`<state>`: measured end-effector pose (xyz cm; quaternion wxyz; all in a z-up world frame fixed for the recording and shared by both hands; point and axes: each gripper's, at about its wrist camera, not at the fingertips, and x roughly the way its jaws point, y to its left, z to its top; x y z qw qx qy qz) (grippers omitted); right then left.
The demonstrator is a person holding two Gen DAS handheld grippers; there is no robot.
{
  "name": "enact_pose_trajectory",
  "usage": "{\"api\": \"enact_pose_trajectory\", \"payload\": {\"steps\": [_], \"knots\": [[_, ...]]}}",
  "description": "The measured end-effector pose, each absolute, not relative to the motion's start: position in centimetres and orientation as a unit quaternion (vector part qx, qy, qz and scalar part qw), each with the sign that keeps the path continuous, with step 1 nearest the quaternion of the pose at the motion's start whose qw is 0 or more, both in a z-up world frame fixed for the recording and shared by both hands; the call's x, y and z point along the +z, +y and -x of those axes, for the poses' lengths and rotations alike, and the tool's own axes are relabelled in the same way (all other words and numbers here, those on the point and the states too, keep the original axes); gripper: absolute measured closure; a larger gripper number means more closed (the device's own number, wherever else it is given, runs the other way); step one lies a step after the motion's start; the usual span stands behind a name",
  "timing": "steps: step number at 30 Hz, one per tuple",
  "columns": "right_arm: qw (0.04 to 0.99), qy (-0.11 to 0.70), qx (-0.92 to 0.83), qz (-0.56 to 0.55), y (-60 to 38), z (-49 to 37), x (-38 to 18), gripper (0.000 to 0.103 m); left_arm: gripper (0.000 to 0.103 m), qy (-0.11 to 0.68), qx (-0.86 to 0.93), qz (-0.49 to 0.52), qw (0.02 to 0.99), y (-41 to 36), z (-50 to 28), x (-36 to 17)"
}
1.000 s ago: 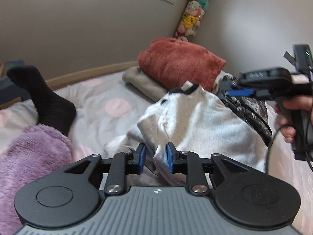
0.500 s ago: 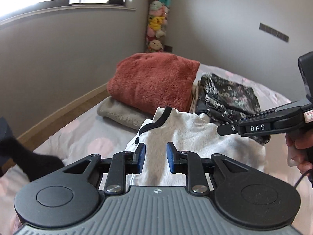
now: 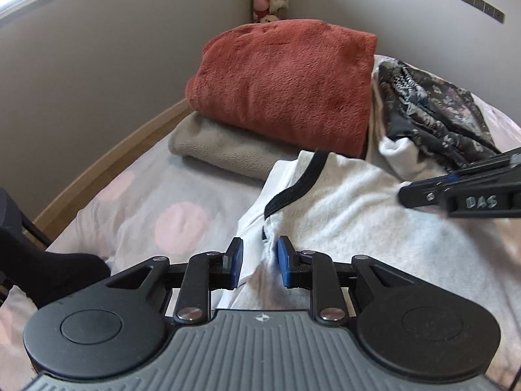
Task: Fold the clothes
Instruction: 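Lower the grey garment onto the stack and open both grippers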
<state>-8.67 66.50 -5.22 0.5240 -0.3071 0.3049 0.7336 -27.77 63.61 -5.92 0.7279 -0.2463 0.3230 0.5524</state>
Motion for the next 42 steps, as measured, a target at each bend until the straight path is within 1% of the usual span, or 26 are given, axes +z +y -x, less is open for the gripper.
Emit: {"api": "enact_pose_trajectory", "payload": {"steps": [2, 3, 4, 6, 10, 12, 17, 21, 25, 28, 32, 42], "knots": [[0.529, 0.306, 0.734, 0.298, 65.7, 8.3, -4.5, 0.091, 0.082, 0.314, 0.559, 0.239, 0.729, 62.9, 28.0, -5.1], [0.530, 0.304, 0.735, 0.294, 65.1, 8.0, -3.9, 0.089, 0.082, 0.310, 0.565, 0.228, 0.730, 62.3, 28.0, -4.6], [0.531, 0.302, 0.736, 0.291, 64.4, 7.7, -3.4, 0.085, 0.082, 0.306, 0.571, 0.215, 0.731, 61.7, 27.9, -4.0], [0.535, 0.293, 0.737, 0.292, 63.0, 7.3, -2.5, 0.085, 0.082, 0.295, 0.575, 0.196, 0.738, 60.1, 27.9, -3.1], [0.547, 0.272, 0.733, 0.300, 60.0, 6.3, -1.4, 0.085, 0.082, 0.279, 0.554, 0.197, 0.760, 57.1, 28.1, -2.3], [0.562, 0.271, 0.721, 0.302, 59.3, 5.4, -1.8, 0.085, 0.082, 0.288, 0.547, 0.198, 0.760, 56.1, 28.0, -2.7], [0.583, 0.320, 0.684, 0.300, 59.1, 2.8, -4.8, 0.085, 0.082, 0.342, 0.550, 0.177, 0.741, 56.1, 27.7, -5.1], [0.600, 0.329, 0.661, 0.309, 58.4, 2.4, -6.3, 0.086, 0.082, 0.347, 0.547, 0.188, 0.738, 56.1, 28.3, -5.8], [0.627, 0.312, 0.650, 0.296, 55.7, 3.1, -4.7, 0.085, 0.082, 0.356, 0.558, 0.153, 0.734, 54.9, 28.3, -5.3], [0.628, 0.302, 0.667, 0.263, 52.1, 4.0, -2.8, 0.085, 0.082, 0.331, 0.558, 0.140, 0.748, 53.4, 28.5, -4.0], [0.617, 0.294, 0.696, 0.221, 47.6, 6.5, -1.6, 0.085, 0.082, 0.301, 0.539, 0.153, 0.772, 51.6, 28.6, -3.3], [0.634, 0.321, 0.676, 0.196, 43.1, 11.5, -6.0, 0.085, 0.082, 0.340, 0.544, 0.164, 0.749, 51.5, 28.8, -6.9]]}}
